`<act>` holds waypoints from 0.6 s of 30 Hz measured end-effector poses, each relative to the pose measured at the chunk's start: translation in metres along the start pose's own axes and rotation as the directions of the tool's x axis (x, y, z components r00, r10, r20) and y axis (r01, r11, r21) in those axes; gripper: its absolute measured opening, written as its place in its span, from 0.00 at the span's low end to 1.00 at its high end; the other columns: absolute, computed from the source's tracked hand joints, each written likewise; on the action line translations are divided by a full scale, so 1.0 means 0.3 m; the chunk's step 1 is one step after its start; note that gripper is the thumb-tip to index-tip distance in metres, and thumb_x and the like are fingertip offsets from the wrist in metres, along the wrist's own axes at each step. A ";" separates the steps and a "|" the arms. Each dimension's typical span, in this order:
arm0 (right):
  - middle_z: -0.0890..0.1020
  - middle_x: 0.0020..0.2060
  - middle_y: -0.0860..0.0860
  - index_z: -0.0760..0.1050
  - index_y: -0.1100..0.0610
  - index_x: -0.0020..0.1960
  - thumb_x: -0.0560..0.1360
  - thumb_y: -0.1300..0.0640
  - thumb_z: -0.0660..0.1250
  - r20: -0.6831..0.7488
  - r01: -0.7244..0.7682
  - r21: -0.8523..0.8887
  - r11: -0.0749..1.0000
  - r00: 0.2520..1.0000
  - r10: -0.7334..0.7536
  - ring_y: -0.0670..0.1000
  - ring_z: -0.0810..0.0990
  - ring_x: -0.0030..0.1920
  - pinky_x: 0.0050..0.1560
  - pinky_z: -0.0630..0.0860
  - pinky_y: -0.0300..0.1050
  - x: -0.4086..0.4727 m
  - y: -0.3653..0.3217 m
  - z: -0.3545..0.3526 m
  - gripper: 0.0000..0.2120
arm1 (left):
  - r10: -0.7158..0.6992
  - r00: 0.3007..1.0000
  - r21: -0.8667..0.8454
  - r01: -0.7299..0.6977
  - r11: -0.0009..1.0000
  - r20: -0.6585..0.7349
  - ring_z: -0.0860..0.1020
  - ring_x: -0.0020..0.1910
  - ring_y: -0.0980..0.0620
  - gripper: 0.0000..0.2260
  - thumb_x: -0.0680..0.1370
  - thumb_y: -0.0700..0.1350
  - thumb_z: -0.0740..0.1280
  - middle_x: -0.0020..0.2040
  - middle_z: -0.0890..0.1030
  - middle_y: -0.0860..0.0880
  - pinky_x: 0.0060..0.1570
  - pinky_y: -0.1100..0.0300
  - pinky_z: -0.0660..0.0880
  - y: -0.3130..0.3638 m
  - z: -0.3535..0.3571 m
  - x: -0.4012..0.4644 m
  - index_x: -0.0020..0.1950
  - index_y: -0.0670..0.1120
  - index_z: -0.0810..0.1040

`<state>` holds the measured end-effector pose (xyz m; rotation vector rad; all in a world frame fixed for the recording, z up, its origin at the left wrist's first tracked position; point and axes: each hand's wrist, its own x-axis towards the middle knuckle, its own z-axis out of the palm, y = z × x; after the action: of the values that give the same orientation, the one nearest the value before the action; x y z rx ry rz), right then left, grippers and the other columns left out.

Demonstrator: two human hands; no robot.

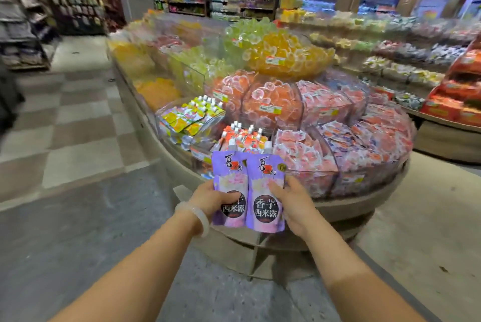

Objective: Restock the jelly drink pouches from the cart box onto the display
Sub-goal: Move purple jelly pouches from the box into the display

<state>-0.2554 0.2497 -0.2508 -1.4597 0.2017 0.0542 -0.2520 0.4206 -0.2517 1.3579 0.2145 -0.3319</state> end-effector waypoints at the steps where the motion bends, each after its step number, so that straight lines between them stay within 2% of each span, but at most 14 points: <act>1: 0.81 0.45 0.57 0.72 0.56 0.46 0.77 0.65 0.63 0.032 0.000 0.003 1.000 1.000 0.000 0.55 0.80 0.43 0.52 0.77 0.55 0.053 -0.007 0.050 0.05 | 0.007 0.999 -0.014 -0.007 1.000 -0.037 0.81 0.43 0.44 0.12 0.73 0.28 0.66 0.47 0.82 0.42 0.46 0.48 0.78 0.022 -0.046 0.029 0.51 0.42 0.78; 3: 0.81 0.47 0.59 0.73 0.59 0.49 0.77 0.65 0.63 0.097 0.005 0.003 1.000 0.995 -0.005 0.56 0.79 0.44 0.52 0.77 0.54 0.164 -0.022 0.152 0.03 | 0.033 0.994 -0.040 -0.037 0.999 -0.104 0.82 0.41 0.45 0.13 0.73 0.28 0.66 0.44 0.83 0.43 0.43 0.50 0.80 0.074 -0.132 0.095 0.54 0.41 0.78; 4: 0.81 0.49 0.60 0.73 0.60 0.52 0.77 0.65 0.63 0.132 0.008 -0.001 1.000 0.991 -0.008 0.56 0.80 0.45 0.53 0.77 0.56 0.220 -0.034 0.202 0.04 | 0.046 0.990 -0.051 -0.053 0.997 -0.135 0.82 0.37 0.46 0.13 0.73 0.27 0.65 0.42 0.83 0.44 0.37 0.52 0.81 0.105 -0.168 0.127 0.54 0.41 0.78; 6: 0.81 0.51 0.62 0.72 0.61 0.55 0.76 0.64 0.64 0.187 0.002 -0.013 1.000 0.982 0.000 0.58 0.80 0.48 0.55 0.76 0.60 0.339 -0.064 0.297 0.08 | 0.052 0.982 -0.077 -0.066 0.995 -0.182 0.82 0.29 0.50 0.12 0.74 0.27 0.64 0.36 0.83 0.47 0.25 0.57 0.78 0.178 -0.232 0.189 0.51 0.42 0.77; 8: 0.81 0.50 0.62 0.72 0.60 0.55 0.76 0.63 0.65 0.248 0.010 -0.018 1.000 0.969 -0.005 0.58 0.80 0.46 0.54 0.77 0.61 0.451 -0.098 0.391 0.08 | 0.054 0.974 -0.108 -0.079 0.991 -0.219 0.82 0.27 0.51 0.11 0.75 0.28 0.64 0.36 0.83 0.47 0.22 0.58 0.76 0.252 -0.297 0.247 0.49 0.43 0.77; 12: 0.81 0.44 0.59 0.73 0.59 0.48 0.76 0.65 0.64 0.359 0.045 -0.049 0.998 0.933 -0.025 0.53 0.79 0.38 0.44 0.77 0.50 0.657 -0.144 0.580 0.02 | 0.081 0.938 -0.110 -0.125 0.986 -0.337 0.82 0.37 0.47 0.12 0.74 0.31 0.67 0.44 0.83 0.45 0.28 0.59 0.78 0.350 -0.451 0.371 0.52 0.45 0.77; 16: 0.80 0.48 0.63 0.73 0.60 0.50 0.77 0.66 0.63 0.440 0.010 -0.058 0.998 0.898 0.016 0.55 0.78 0.46 0.54 0.76 0.60 0.796 -0.110 0.783 0.03 | 0.049 0.904 -0.153 -0.125 0.980 -0.424 0.82 0.41 0.45 0.11 0.74 0.31 0.68 0.46 0.83 0.45 0.33 0.56 0.78 0.387 -0.628 0.470 0.51 0.46 0.78; 18: 0.80 0.48 0.62 0.72 0.61 0.53 0.77 0.65 0.64 0.445 -0.016 -0.065 0.998 0.895 0.043 0.55 0.78 0.45 0.52 0.76 0.57 0.863 -0.080 0.888 0.05 | 0.026 0.893 -0.170 -0.113 0.979 -0.449 0.82 0.41 0.45 0.11 0.73 0.32 0.68 0.46 0.84 0.45 0.36 0.54 0.79 0.401 -0.725 0.523 0.51 0.46 0.78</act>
<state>0.0301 0.4884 -0.2451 -1.4638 -0.1563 0.4204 -0.0539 0.6375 -0.2388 1.2304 0.5649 0.0685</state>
